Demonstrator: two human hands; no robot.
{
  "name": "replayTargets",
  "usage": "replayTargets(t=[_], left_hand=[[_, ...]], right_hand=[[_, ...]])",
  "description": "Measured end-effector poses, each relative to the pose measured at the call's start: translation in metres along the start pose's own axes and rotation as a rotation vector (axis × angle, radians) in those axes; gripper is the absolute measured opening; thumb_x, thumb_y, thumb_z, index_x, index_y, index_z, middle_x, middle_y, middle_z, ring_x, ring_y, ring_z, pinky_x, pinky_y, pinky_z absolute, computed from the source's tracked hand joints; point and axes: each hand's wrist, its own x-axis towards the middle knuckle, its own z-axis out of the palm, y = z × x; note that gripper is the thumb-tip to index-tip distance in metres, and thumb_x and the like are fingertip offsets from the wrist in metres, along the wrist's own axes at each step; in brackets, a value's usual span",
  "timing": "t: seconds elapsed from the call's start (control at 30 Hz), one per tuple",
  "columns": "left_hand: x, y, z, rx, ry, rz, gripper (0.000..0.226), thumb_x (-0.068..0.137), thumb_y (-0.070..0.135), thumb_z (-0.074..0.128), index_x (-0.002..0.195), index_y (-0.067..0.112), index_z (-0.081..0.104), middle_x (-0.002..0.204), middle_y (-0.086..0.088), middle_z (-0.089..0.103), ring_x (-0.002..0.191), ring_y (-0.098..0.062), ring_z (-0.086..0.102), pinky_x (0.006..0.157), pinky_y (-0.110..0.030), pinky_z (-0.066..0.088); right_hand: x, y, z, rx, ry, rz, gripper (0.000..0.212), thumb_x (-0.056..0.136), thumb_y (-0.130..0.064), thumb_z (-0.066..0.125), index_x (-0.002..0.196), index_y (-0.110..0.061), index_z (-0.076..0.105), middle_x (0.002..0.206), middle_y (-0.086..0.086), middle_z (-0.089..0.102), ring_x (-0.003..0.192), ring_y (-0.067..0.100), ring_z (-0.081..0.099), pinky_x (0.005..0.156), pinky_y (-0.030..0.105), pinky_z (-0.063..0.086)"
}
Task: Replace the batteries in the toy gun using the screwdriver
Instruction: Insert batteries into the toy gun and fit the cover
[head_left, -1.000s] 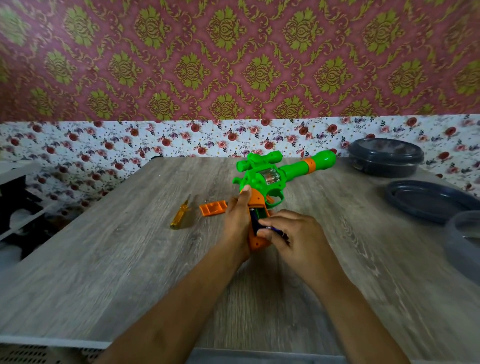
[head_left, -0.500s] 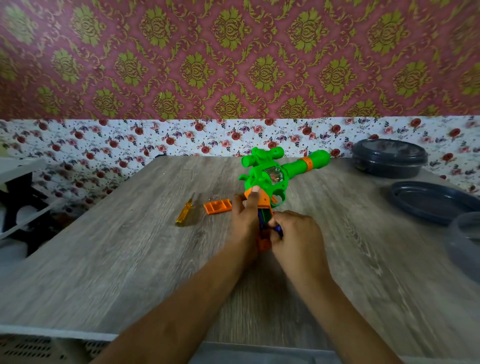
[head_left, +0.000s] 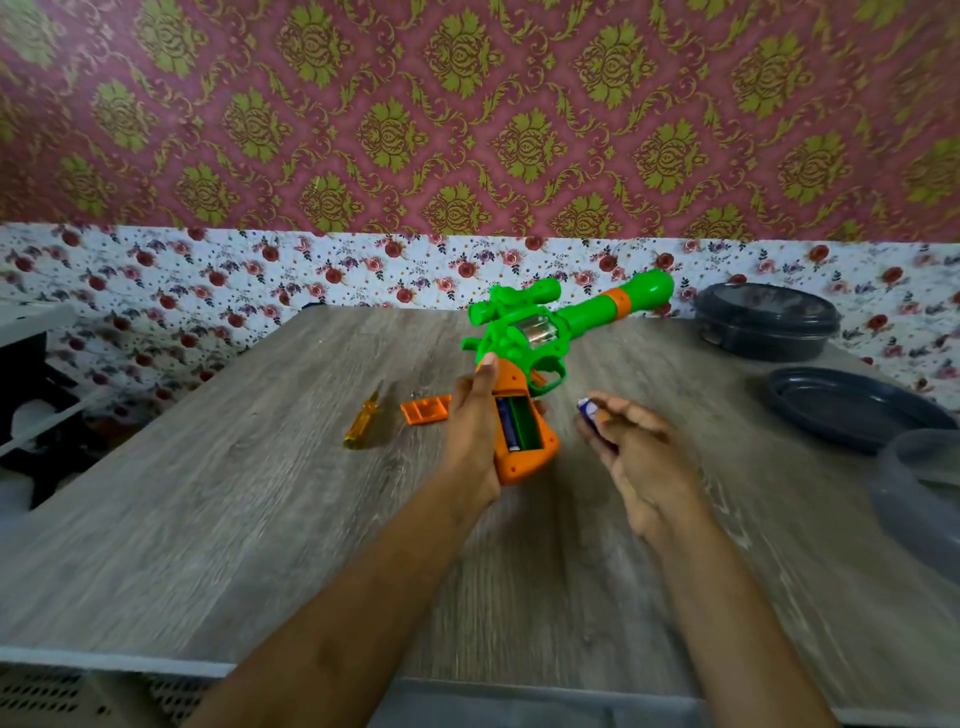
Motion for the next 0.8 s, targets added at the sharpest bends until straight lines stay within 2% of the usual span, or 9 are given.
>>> replayTargets(t=[0.03,0.1,0.17,0.27,0.33,0.47,0.63,0.7,0.8], left_hand=[[0.0,0.001,0.0,0.003,0.006,-0.005,0.039,0.094,0.041,0.05,0.119,0.012,0.049,0.089,-0.014,0.065,0.05,-0.014,0.067,0.046,-0.025,0.055],[0.001,0.002,-0.002,0.011,0.02,-0.01,0.048,0.093,0.043,0.049,0.127,0.01,0.048,0.089,-0.014,0.066,0.052,-0.014,0.067,0.046,-0.025,0.055],[0.001,0.002,-0.003,-0.014,0.02,-0.019,0.05,0.093,0.043,0.05,0.13,0.01,0.047,0.089,-0.013,0.066,0.054,-0.014,0.068,0.048,-0.025,0.055],[-0.002,0.004,-0.004,-0.027,0.026,-0.036,0.048,0.094,0.042,0.049,0.129,0.01,0.047,0.086,-0.01,0.065,0.056,-0.015,0.066,0.047,-0.024,0.055],[-0.003,0.005,-0.004,-0.017,0.035,-0.039,0.046,0.094,0.042,0.049,0.128,0.011,0.047,0.084,-0.01,0.065,0.058,-0.016,0.065,0.046,-0.024,0.055],[-0.003,0.005,-0.004,-0.002,0.034,-0.046,0.045,0.094,0.043,0.049,0.127,0.013,0.047,0.083,-0.01,0.066,0.061,-0.017,0.065,0.048,-0.025,0.056],[-0.002,0.003,-0.003,0.022,0.012,-0.038,0.046,0.094,0.042,0.048,0.128,0.011,0.046,0.084,-0.01,0.066,0.061,-0.017,0.066,0.05,-0.025,0.056],[-0.001,0.002,-0.004,0.033,0.015,-0.038,0.046,0.094,0.042,0.049,0.128,0.011,0.047,0.084,-0.01,0.066,0.059,-0.016,0.067,0.049,-0.025,0.056],[0.0,0.0,-0.005,0.035,0.014,-0.046,0.047,0.093,0.042,0.05,0.128,0.011,0.048,0.086,-0.011,0.067,0.059,-0.016,0.068,0.051,-0.026,0.056]], right_hand=[[-0.001,-0.001,0.002,0.126,-0.021,0.09,0.024,0.09,0.013,0.036,0.104,0.006,0.055,0.085,0.007,0.058,0.081,0.014,0.057,0.084,0.027,0.051],[-0.003,-0.006,0.003,0.301,-0.053,0.186,0.021,0.088,0.015,0.037,0.09,0.006,0.055,0.083,0.012,0.06,0.076,0.018,0.065,0.068,0.017,0.056],[-0.003,-0.008,-0.002,0.389,-0.088,0.188,0.015,0.075,0.014,0.054,0.081,0.001,0.06,0.076,0.015,0.067,0.063,0.017,0.07,0.054,0.015,0.055],[-0.005,-0.01,-0.008,0.418,-0.146,0.132,0.028,0.038,-0.005,0.074,0.066,-0.003,0.07,0.071,0.012,0.072,0.063,0.018,0.071,0.05,0.015,0.053],[-0.004,-0.01,-0.008,0.376,-0.159,0.088,0.025,0.034,-0.011,0.074,0.059,-0.008,0.071,0.071,0.01,0.073,0.065,0.016,0.071,0.051,0.013,0.053],[-0.004,-0.008,-0.005,0.324,-0.178,0.045,0.021,0.036,-0.014,0.074,0.056,-0.011,0.072,0.069,0.007,0.073,0.065,0.015,0.071,0.053,0.013,0.052],[-0.003,-0.007,-0.005,0.475,-0.222,0.14,0.028,0.04,0.0,0.072,0.068,-0.001,0.071,0.074,0.014,0.073,0.067,0.018,0.072,0.053,0.015,0.054],[-0.004,-0.009,-0.004,0.506,-0.193,0.19,0.017,0.058,0.003,0.066,0.075,0.002,0.068,0.07,0.015,0.072,0.064,0.017,0.071,0.052,0.015,0.054],[-0.005,-0.008,-0.005,0.408,-0.095,0.229,0.01,0.085,-0.011,0.057,0.086,-0.002,0.061,0.06,0.005,0.07,0.058,0.015,0.07,0.051,0.016,0.055]])
